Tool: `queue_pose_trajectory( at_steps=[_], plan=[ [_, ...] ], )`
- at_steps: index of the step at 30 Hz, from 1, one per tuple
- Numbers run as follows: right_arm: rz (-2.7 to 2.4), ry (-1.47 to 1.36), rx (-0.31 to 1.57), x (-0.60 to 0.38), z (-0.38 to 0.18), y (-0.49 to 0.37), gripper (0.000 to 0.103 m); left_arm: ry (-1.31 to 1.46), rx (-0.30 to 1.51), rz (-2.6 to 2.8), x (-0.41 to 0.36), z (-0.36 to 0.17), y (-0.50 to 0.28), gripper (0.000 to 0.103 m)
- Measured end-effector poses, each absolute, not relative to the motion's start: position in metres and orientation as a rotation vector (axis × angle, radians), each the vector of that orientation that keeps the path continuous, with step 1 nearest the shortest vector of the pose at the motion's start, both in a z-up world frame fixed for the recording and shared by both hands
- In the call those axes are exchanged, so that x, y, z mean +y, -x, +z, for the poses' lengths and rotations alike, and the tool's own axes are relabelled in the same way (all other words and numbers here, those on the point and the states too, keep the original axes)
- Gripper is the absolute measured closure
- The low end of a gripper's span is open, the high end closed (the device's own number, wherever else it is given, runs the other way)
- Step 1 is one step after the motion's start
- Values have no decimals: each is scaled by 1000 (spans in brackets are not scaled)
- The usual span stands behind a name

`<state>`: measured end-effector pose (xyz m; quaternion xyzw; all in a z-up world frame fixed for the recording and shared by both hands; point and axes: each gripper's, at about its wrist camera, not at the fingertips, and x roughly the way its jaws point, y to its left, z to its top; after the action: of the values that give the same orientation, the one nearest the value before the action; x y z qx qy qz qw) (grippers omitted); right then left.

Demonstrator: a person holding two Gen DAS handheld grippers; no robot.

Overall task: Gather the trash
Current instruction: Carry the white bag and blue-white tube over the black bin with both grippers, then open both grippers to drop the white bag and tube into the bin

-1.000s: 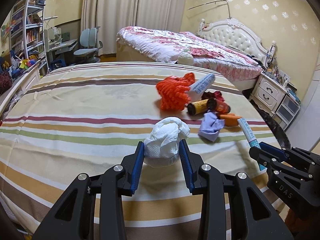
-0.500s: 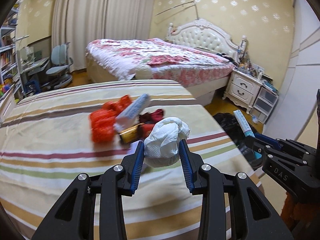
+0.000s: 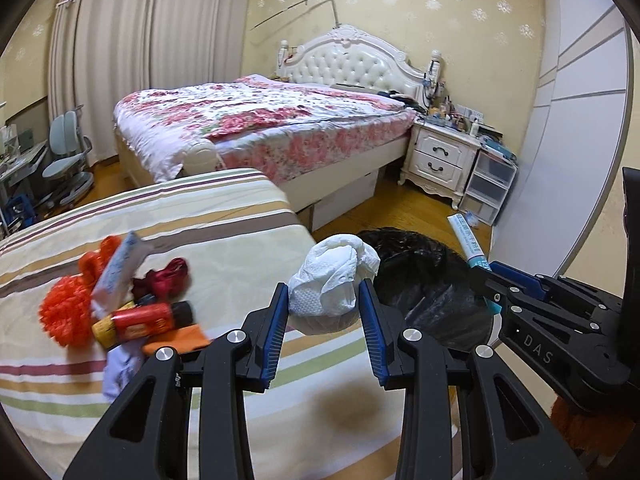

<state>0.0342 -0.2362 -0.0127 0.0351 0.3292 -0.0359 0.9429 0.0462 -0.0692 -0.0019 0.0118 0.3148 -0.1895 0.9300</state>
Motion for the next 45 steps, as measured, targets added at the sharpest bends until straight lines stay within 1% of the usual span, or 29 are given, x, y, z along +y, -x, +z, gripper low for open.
queue_pose_trajectory(
  at_steps=[7,17,30,33,35,37,38,40,43,45],
  plan=[
    [-97,-88,687,-259,-24,-48,82,-55,670,-405,-102,-13,-69,67],
    [-123,-107,695,-277,-30,-57,82,-81,700,-411,-127,-23,-91,67],
    [-138,-132,712,-293,-36,-66,81,-125,717,-414,-152,-33,-99,67],
    [-141,-133,709,-294,-36,-66,80,-128,727,-408,-153,-36,-100,64],
    [-148,-137,709,-297,-37,-67,74,-133,730,-404,-153,-38,-101,58],
    [-154,-143,708,-299,-38,-67,73,-128,725,-398,-152,-37,-101,43],
    [-157,-146,708,-301,-39,-67,73,-124,721,-397,-151,-37,-101,42],
    [-163,-152,706,-302,-39,-65,72,-124,715,-394,-150,-36,-100,35],
    [-170,-158,701,-303,-38,-63,67,-125,710,-391,-148,-34,-97,33],
    [-170,-159,701,-302,-37,-62,67,-130,707,-385,-148,-32,-96,33]
  ],
)
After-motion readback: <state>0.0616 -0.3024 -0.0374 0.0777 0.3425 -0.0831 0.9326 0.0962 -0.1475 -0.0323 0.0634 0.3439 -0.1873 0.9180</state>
